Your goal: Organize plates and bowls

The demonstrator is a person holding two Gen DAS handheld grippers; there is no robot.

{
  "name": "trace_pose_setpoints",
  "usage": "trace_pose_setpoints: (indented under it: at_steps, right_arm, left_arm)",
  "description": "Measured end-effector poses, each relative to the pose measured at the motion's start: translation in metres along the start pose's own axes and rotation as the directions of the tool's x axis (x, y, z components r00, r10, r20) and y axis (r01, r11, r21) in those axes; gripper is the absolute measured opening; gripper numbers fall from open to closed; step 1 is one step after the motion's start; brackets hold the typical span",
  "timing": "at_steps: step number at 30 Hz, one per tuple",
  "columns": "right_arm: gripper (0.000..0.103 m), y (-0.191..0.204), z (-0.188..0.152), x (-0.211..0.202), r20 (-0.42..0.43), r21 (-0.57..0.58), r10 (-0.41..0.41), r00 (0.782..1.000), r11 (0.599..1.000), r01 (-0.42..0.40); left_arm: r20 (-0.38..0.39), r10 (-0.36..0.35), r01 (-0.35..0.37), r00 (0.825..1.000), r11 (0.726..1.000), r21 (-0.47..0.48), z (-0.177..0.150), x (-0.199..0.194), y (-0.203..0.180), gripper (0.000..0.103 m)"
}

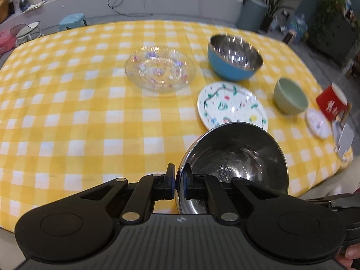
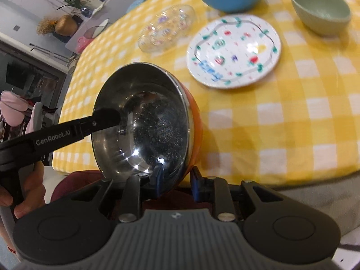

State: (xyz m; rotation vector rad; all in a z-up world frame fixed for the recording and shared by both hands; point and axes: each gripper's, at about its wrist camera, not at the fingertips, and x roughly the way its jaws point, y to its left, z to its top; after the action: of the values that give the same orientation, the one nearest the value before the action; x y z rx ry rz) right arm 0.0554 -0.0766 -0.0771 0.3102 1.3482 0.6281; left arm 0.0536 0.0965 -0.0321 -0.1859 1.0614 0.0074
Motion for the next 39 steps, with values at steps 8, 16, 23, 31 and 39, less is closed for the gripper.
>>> trace_pose_setpoints:
  at_steps: [8, 16, 23, 31, 39]
  right_arm:
    - [0.026, -0.006, -0.003, 0.014, -0.036, 0.039, 0.01, 0.999, 0.999, -0.008]
    - [0.027, -0.006, 0.012, 0.019, -0.02, 0.056, 0.023, 1.0, 0.998, -0.022]
    - [0.029, -0.001, 0.021, 0.022, 0.014, 0.01, 0.002, 1.0, 1.0, -0.002]
    - [0.057, 0.007, 0.024, 0.012, 0.083, -0.058, -0.045, 0.996, 0.997, 0.05]
    - [0.076, 0.005, 0.025, -0.006, 0.147, -0.065, -0.031, 0.989, 0.997, 0.04]
  left_arm:
    - [-0.057, 0.063, -0.062, 0.996, 0.998, 0.022, -0.002, 0.015, 0.001, 0.009]
    - [-0.06, 0.078, -0.081, 0.995, 0.995, -0.051, 0.003, 0.02, 0.016, 0.009]
    - [-0.047, 0.094, -0.097, 0.994, 0.993, -0.064, 0.005, 0.024, 0.018, 0.009]
    - [0.028, 0.112, -0.111, 0.993, 0.993, -0.035, 0.006, 0.016, 0.017, 0.026]
    - [0.097, 0.128, -0.124, 0.987, 0.991, -0.043, 0.009, 0.007, 0.016, 0.061]
